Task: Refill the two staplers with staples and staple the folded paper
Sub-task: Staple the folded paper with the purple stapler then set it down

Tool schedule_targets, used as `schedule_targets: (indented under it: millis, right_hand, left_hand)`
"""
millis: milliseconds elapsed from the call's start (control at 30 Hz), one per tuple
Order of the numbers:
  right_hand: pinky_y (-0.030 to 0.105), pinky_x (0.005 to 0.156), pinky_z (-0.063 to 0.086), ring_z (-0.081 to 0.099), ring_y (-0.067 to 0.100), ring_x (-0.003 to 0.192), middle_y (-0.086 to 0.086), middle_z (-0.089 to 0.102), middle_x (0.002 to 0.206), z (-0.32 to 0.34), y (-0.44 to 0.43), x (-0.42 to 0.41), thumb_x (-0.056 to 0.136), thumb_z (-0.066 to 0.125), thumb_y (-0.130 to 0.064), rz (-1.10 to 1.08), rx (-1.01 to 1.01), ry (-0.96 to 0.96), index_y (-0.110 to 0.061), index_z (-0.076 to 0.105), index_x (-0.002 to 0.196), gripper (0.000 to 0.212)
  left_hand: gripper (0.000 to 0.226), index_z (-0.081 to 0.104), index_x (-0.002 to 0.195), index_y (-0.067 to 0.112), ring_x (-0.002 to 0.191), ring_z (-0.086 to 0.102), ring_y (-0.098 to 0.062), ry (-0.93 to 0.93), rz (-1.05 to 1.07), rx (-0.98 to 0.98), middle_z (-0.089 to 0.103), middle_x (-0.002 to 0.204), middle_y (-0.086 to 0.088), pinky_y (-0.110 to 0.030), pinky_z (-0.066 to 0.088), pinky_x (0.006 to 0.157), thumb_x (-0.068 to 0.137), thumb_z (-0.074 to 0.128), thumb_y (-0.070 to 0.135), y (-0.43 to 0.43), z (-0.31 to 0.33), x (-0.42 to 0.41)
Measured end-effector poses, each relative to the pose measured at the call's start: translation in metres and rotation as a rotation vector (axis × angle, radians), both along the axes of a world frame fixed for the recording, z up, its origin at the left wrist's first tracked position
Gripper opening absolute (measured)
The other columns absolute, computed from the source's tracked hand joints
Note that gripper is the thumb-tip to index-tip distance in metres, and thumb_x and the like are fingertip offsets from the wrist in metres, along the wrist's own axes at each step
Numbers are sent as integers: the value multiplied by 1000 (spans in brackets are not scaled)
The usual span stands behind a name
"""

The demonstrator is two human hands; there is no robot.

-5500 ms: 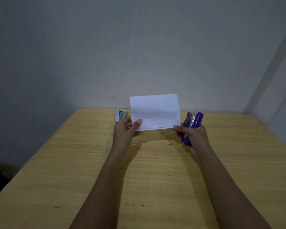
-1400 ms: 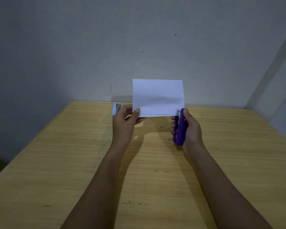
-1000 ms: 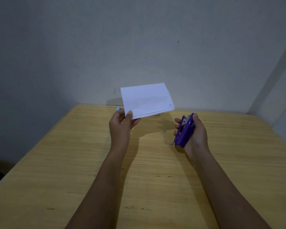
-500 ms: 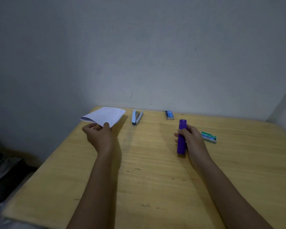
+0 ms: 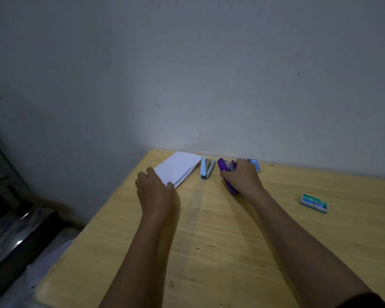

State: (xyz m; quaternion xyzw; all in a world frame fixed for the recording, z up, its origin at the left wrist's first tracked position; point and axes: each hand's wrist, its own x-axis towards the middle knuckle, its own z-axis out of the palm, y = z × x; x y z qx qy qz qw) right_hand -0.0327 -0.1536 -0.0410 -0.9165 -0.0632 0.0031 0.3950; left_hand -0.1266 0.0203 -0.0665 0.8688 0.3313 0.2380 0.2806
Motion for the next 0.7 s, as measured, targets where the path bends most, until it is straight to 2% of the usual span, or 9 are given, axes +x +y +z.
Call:
schedule_targets:
  millis: [100, 233, 300, 367, 433, 500, 600, 700]
  right_hand:
    - [27, 52, 29, 49, 21, 70, 0, 47, 71, 3, 8, 10, 80, 62, -30, -44, -157, -43, -17, 39, 66, 31]
    - [27, 53, 31, 55, 24, 79, 3, 51, 78, 3, 19, 23, 82, 62, -31, -80, -281, -104, -19, 33, 61, 38]
    - [29, 59, 36, 59, 26, 88, 5, 52, 82, 0, 25, 29, 84, 62, -32, -81, -326, -111, -17, 35, 62, 38]
    - [30, 63, 38, 59, 28, 95, 10, 59, 92, -2, 28, 34, 85, 61, -37, -75, -345, -120, -11, 49, 75, 30]
    - [31, 66, 38, 56, 30, 101, 12, 61, 102, -4, 29, 38, 86, 60, -42, -69, -334, -141, -6, 58, 94, 37]
    - [32, 69, 38, 54, 31, 104, 14, 60, 105, -9, 29, 38, 89, 55, -43, -45, -298, -167, -3, 58, 99, 41]
    - [33, 78, 38, 47, 30, 110, 15, 51, 116, -19, 28, 34, 92, 48, -34, 20, -204, -163, -3, 54, 104, 34]
    - [35, 89, 40, 39, 28, 117, 11, 39, 125, -27, 25, 24, 88, 53, -31, 62, -166, -135, -7, 46, 117, 38]
  left_hand:
    - [57, 40, 133, 9, 126, 34, -32, 24, -85, 175, 38, 134, -14, -40, 34, 100, 83, 62, 24, 10, 4, 10]
    - [49, 33, 143, 17, 145, 13, -27, 225, -393, 270, 21, 156, -11, -43, 11, 117, 95, 41, 21, 19, -9, 31]
    - [48, 27, 146, 20, 146, 9, -26, 294, -437, 223, 13, 158, -12, -42, 7, 119, 98, 30, 24, 18, -14, 35]
    - [49, 23, 148, 23, 146, 10, -24, 298, -386, 192, 11, 159, -10, -39, 11, 119, 99, 24, 28, 15, -18, 36]
    - [50, 19, 149, 24, 146, 12, -25, 295, -325, 203, 11, 159, -10, -39, 15, 118, 99, 22, 30, 10, -20, 38]
    - [51, 15, 150, 23, 146, 11, -26, 310, -282, 194, 8, 159, -11, -41, 15, 117, 100, 21, 31, 5, -22, 42]
    - [52, 9, 151, 20, 146, 9, -27, 331, -229, 183, 3, 160, -10, -43, 15, 116, 101, 18, 31, -2, -23, 47]
    - [52, 7, 151, 18, 146, 7, -27, 312, -196, 183, 1, 160, -11, -43, 13, 117, 101, 18, 31, -7, -25, 50]
